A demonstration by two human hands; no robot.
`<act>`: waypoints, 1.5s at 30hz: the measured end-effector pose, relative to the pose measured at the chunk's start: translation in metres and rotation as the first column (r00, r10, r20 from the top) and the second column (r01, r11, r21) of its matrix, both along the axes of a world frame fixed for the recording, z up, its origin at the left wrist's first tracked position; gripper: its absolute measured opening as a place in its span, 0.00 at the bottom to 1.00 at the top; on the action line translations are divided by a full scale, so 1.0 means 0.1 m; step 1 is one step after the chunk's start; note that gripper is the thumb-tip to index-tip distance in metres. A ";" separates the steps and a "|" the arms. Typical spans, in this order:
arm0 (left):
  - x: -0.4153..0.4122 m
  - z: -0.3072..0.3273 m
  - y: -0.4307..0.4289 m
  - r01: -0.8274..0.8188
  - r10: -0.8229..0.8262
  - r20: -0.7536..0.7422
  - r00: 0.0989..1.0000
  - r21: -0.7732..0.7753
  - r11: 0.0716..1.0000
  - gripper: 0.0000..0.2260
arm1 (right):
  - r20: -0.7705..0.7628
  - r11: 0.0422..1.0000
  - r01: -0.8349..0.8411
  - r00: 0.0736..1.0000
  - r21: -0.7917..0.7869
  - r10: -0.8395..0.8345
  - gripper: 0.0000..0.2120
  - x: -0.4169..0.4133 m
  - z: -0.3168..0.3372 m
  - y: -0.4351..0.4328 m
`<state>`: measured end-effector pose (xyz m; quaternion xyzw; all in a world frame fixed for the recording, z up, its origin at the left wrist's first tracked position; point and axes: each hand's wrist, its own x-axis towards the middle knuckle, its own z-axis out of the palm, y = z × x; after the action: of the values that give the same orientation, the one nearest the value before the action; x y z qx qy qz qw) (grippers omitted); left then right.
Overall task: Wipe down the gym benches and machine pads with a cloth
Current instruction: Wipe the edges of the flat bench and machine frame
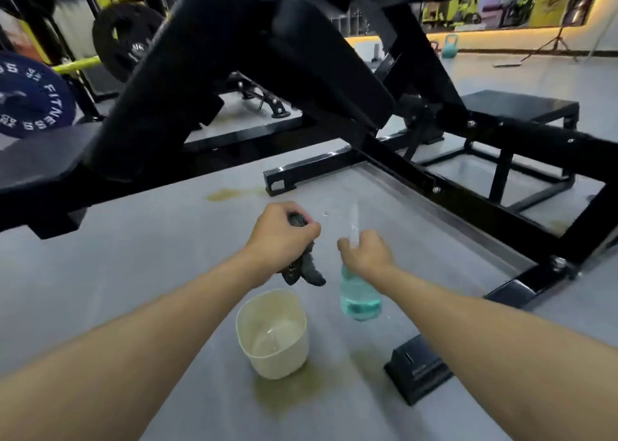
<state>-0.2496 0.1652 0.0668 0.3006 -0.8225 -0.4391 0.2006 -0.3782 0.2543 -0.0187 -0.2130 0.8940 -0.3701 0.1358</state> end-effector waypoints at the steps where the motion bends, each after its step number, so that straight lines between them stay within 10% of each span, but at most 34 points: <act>1: -0.02 -0.11 -0.03 -0.013 0.013 0.018 1.000 0.021 1.000 0.02 | -0.048 0.994 0.005 0.999 0.113 0.000 0.17 -0.02 -0.15 -0.03; 16: -0.17 -0.55 -0.16 -0.015 0.010 0.096 0.995 0.052 0.999 0.02 | 0.166 0.845 -0.301 0.953 0.442 0.253 0.13 -0.28 -0.82 0.17; 19: -0.17 -0.47 -0.16 0.031 -0.033 0.064 0.997 0.036 0.999 0.03 | 0.018 0.851 -0.164 0.984 0.500 0.179 0.08 -0.26 -0.50 0.14; 22: -0.23 -0.26 -0.17 0.043 -0.042 -0.054 0.998 0.022 0.999 0.06 | 0.182 0.992 0.106 0.979 -0.072 -0.092 0.17 -0.18 0.11 0.11; 24: -0.30 -0.05 -0.14 0.056 -0.048 -0.126 0.991 0.055 0.997 0.13 | 0.622 0.830 0.166 0.742 -0.532 0.251 0.17 0.02 0.58 0.10; 26: -0.40 0.22 -0.09 0.081 -0.058 -0.115 0.992 0.206 0.975 0.27 | 0.601 0.712 0.088 0.613 -0.697 0.513 0.19 0.19 0.92 0.01; 29: -0.48 0.71 -0.05 0.164 -0.147 -0.073 0.986 0.342 0.925 0.35 | 0.277 0.655 -0.113 0.842 -0.747 0.462 0.20 0.30 1.28 -0.17; 32: -0.46 1.34 -0.03 0.322 -0.322 0.004 0.947 -0.021 0.946 0.22 | 0.143 0.624 0.030 0.981 -0.781 0.132 0.14 0.18 1.61 -0.25; 34: -0.47 1.64 -0.13 0.364 -0.363 0.110 0.925 -0.522 0.771 0.21 | 0.066 0.545 0.103 0.994 -0.832 -0.086 0.15 0.02 1.74 -0.33; 36: -0.50 1.90 -0.27 0.272 -0.237 0.197 0.951 -0.899 0.342 0.25 | 0.077 0.433 0.192 0.960 -0.881 -0.268 0.17 -0.15 1.84 -0.39; 38: -0.54 2.09 -0.44 0.248 0.028 0.246 0.969 -0.963 -0.105 0.34 | 0.129 0.350 0.272 0.916 -0.897 -0.380 0.16 -0.30 1.89 -0.45; 41: -0.65 2.26 -0.63 0.339 0.362 0.235 0.902 -0.904 -0.259 0.41 | -0.021 0.366 0.165 0.891 -0.916 -0.454 0.14 -0.41 1.86 -0.62; 45: -0.79 2.15 -0.76 0.236 0.343 0.102 0.934 -0.896 -0.376 0.31 | -0.173 0.359 0.052 0.805 -0.932 -0.567 0.13 -0.56 1.67 -0.96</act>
<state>-0.3282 0.0895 0.2815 0.1117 -0.8199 0.5106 0.2336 -0.4343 0.1581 0.1487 -0.1540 0.5827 -0.7412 -0.2954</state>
